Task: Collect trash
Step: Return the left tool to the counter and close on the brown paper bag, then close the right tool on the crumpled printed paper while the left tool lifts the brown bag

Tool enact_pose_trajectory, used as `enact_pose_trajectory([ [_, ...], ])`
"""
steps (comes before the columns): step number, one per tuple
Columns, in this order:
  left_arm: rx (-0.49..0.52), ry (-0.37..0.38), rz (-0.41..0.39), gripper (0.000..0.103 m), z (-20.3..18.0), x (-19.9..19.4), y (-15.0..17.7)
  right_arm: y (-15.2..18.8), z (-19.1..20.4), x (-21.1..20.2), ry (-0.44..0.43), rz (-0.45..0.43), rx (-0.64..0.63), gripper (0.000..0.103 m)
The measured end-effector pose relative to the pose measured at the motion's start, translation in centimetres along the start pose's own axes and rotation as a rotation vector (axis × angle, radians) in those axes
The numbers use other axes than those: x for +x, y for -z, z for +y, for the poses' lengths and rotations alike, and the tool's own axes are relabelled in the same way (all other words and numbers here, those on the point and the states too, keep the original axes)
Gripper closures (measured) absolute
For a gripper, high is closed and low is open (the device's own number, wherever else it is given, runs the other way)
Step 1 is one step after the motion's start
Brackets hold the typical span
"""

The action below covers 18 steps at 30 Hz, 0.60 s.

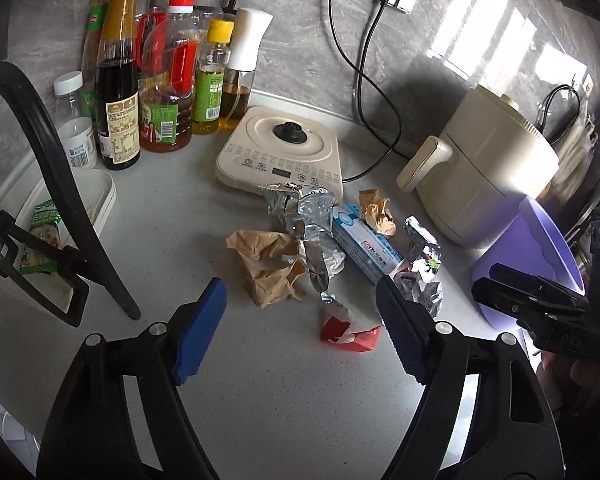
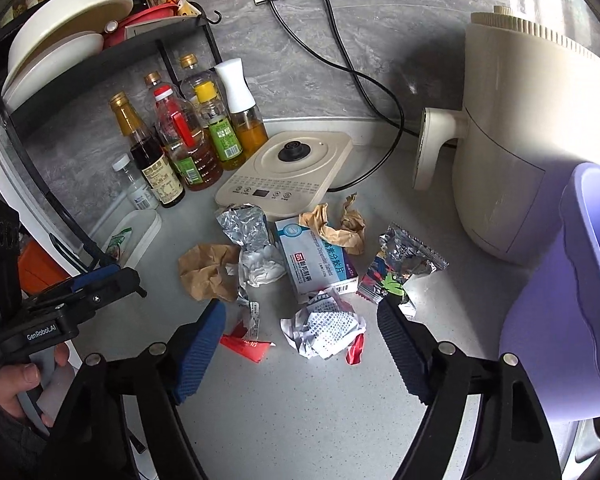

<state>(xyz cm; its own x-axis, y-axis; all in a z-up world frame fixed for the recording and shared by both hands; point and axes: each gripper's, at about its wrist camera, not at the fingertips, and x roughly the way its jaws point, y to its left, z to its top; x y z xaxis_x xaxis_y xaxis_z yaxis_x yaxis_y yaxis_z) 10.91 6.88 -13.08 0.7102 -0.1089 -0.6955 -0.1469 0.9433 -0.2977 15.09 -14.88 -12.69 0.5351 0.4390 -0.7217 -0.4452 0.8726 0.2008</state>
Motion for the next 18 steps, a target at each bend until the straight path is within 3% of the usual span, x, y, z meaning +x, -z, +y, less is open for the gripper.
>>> enact_pose_trajectory([
  [13, 0.016, -0.041, 0.099, 0.033, 1.6, 7.4, -0.4, 1.7, -1.6, 3.5, 0.049, 0.096, 0.059, 0.026],
  [15, 0.021, -0.039, 0.124, 0.045, 1.8, 8.5, -0.3, 1.8, -1.5, 4.0, 0.050, 0.107, 0.060, 0.026],
  [17, 0.012, -0.049, 0.162, 0.075, 2.0, 9.4, -0.2, 1.7, -1.2, 4.5, 0.049, 0.116, 0.055, 0.026],
  [18, 0.004, -0.051, 0.180, 0.079, 2.1, 9.7, -0.1, 1.7, -1.1, 4.8, 0.049, 0.120, 0.054, 0.026],
])
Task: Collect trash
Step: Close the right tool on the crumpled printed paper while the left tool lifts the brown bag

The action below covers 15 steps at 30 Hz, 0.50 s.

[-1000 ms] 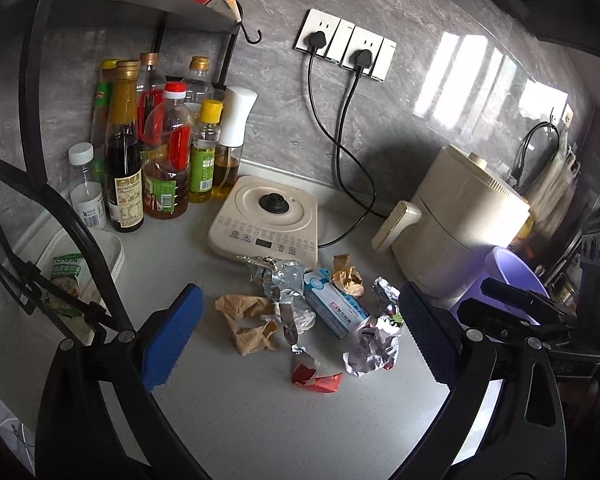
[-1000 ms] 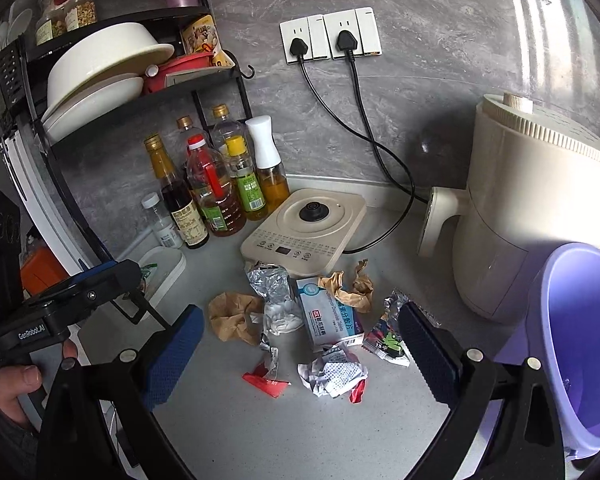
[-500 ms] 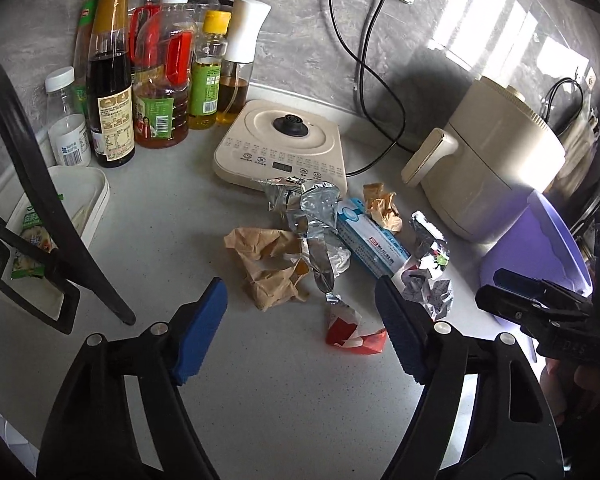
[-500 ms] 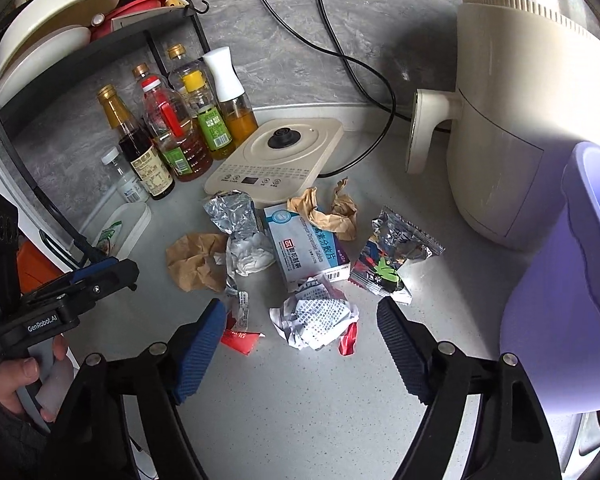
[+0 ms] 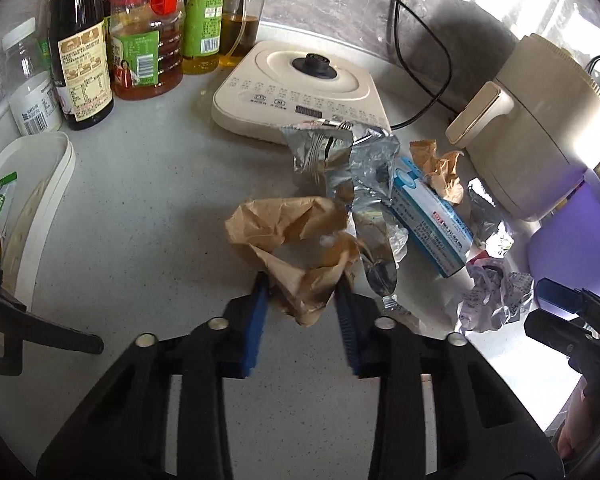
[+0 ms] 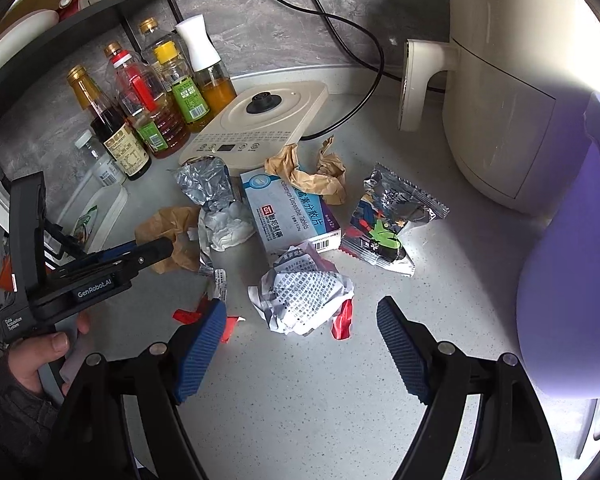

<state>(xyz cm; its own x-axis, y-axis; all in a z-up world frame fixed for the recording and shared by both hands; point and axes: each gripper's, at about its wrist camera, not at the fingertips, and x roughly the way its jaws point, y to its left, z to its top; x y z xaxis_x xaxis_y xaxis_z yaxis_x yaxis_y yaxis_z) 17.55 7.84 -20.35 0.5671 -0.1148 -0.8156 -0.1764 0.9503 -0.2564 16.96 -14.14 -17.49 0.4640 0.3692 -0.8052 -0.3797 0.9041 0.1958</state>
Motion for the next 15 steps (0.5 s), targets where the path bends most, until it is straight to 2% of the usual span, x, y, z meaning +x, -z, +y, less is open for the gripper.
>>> enact_pose_trajectory([
  [2, -0.002, 0.004, -0.010, 0.085, -0.1, -0.4, 0.1, -0.2, 0.2, 0.6, 0.002, 0.008, -0.003, 0.027],
  [13, 0.033, -0.035, -0.104, 0.087, -1.0, -5.3, 0.9, -0.8, 0.4, 3.3, 0.020, 0.032, -0.016, 0.021],
  [14, 0.037, -0.037, -0.112, 0.087, -1.1, -5.8, 0.8, -0.8, 0.4, 3.6, 0.023, 0.035, -0.023, 0.022],
  [15, 0.041, -0.038, -0.121, 0.087, -1.2, -6.3, 0.9, -0.7, 0.5, 3.9, 0.026, 0.038, -0.029, 0.029],
])
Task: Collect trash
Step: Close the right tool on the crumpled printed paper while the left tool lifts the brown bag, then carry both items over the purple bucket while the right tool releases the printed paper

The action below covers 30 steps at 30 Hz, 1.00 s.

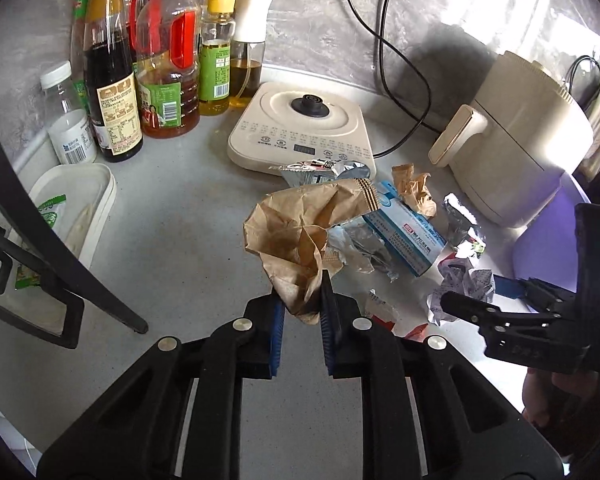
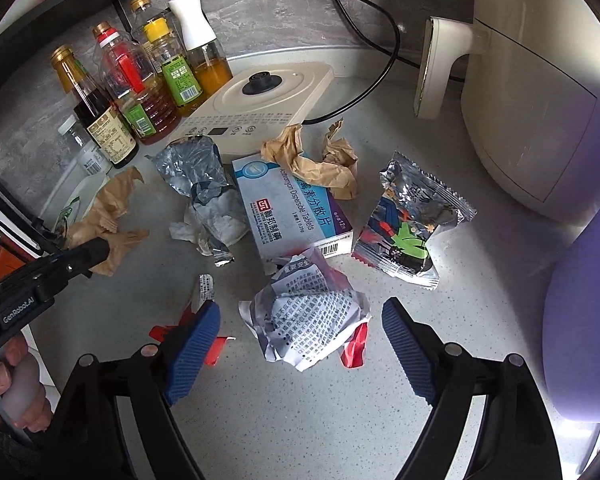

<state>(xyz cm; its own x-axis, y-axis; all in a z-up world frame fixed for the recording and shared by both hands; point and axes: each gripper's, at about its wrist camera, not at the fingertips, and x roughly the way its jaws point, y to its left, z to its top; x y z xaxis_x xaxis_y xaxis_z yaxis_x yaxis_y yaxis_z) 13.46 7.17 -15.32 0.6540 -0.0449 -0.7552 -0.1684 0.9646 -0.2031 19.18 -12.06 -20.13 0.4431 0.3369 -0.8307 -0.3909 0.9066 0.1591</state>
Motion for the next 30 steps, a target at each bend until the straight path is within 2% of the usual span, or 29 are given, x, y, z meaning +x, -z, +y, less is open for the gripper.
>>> enact_pose_trajectory([
  [1, 0.001, 0.000, -0.009, 0.087, -0.1, -0.6, 0.0, 0.1, 0.0, 0.3, 0.002, 0.008, -0.006, 0.050],
  [2, 0.003, 0.001, -0.018, 0.087, -0.3, -1.1, -0.1, 0.2, 0.0, 0.5, -0.003, 0.020, -0.009, 0.058],
  [4, 0.007, 0.001, -0.035, 0.087, -0.6, -2.0, -0.3, 0.2, 0.0, 0.0, -0.022, 0.001, -0.007, 0.062],
  [14, 0.057, 0.048, -0.127, 0.087, -4.2, -4.9, -2.5, 0.3, -0.6, -6.5, -0.058, -0.115, -0.017, 0.064],
  [23, 0.109, 0.103, -0.168, 0.087, -7.9, -5.5, -4.8, -0.9, -1.8, -12.5, -0.026, -0.248, -0.014, 0.064],
  [26, 0.118, 0.126, -0.185, 0.087, -9.3, -5.7, -5.6, -1.2, -2.9, -14.9, 0.001, -0.302, -0.001, 0.064],
  [30, 0.142, 0.165, -0.209, 0.087, -11.6, -6.1, -6.3, -1.7, -4.8, -17.8, -0.006, -0.354, 0.049, 0.064],
])
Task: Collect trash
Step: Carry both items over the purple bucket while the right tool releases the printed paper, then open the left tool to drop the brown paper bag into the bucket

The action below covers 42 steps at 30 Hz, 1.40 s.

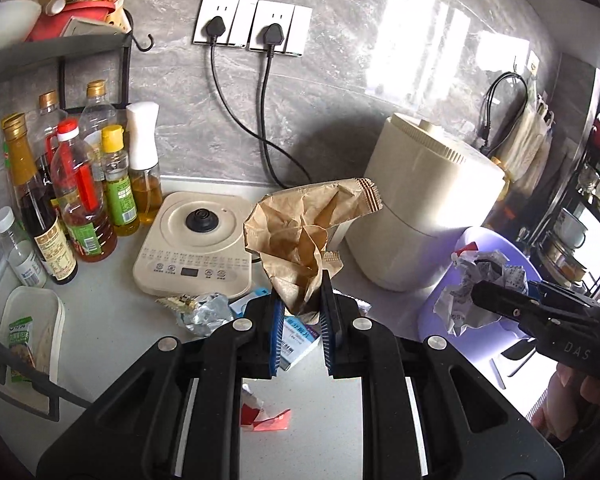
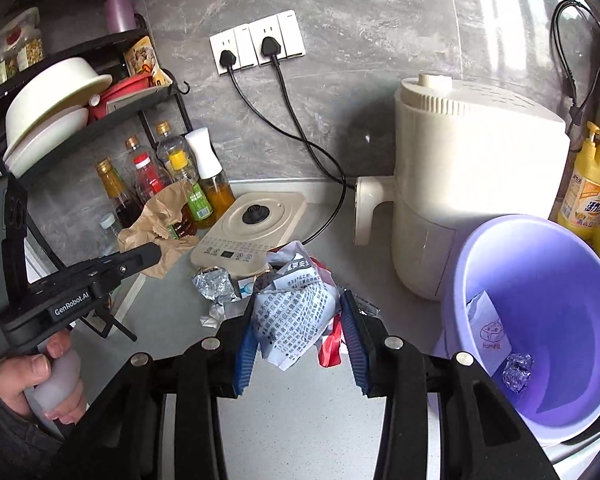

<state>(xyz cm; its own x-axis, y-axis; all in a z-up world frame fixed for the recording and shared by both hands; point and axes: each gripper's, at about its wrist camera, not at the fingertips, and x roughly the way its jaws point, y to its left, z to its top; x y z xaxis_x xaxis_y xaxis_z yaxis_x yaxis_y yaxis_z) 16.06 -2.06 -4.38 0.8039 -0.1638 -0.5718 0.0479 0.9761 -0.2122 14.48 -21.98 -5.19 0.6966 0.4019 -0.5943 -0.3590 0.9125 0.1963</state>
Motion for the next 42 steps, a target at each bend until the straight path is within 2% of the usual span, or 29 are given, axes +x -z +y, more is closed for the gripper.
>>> enact_pose_trajectory([
  [7, 0.041, 0.095, -0.034, 0.087, -5.1, 0.8, -1.6, -1.8, -3.2, -4.8, 0.052, -0.119, 0.039, 0.064],
  [11, 0.085, 0.140, -0.062, 0.087, -8.0, 0.7, -2.3, -2.0, -5.7, -6.2, 0.106, -0.146, 0.070, 0.063],
  [15, 0.121, 0.158, -0.052, 0.087, -10.4, 1.1, -2.2, -1.9, -7.7, -7.5, 0.142, -0.182, 0.095, 0.063],
  [26, 0.173, 0.193, -0.044, 0.087, -16.5, 2.6, -1.7, -0.3, -13.4, -7.5, 0.170, -0.157, 0.152, 0.061],
  [29, 0.175, 0.194, -0.043, 0.087, -17.8, 2.9, -1.8, 0.0, -14.8, -7.5, 0.170, -0.137, 0.167, 0.051],
  [30, 0.173, 0.197, -0.041, 0.087, -18.2, 3.0, -1.8, 0.2, -15.3, -7.8, 0.164, -0.142, 0.172, 0.040],
  [31, 0.172, 0.200, -0.041, 0.087, -18.7, 3.1, -1.7, 0.4, -15.6, -8.2, 0.162, -0.153, 0.177, 0.036],
  [36, 0.185, 0.226, -0.025, 0.087, -21.0, 3.9, -1.3, 1.5, -17.2, -10.5, 0.165, -0.171, 0.192, 0.034],
  [42, 0.192, 0.272, 0.010, 0.087, -23.7, 5.6, -1.1, 3.4, -19.5, -14.2, 0.219, -0.193, 0.238, 0.031],
])
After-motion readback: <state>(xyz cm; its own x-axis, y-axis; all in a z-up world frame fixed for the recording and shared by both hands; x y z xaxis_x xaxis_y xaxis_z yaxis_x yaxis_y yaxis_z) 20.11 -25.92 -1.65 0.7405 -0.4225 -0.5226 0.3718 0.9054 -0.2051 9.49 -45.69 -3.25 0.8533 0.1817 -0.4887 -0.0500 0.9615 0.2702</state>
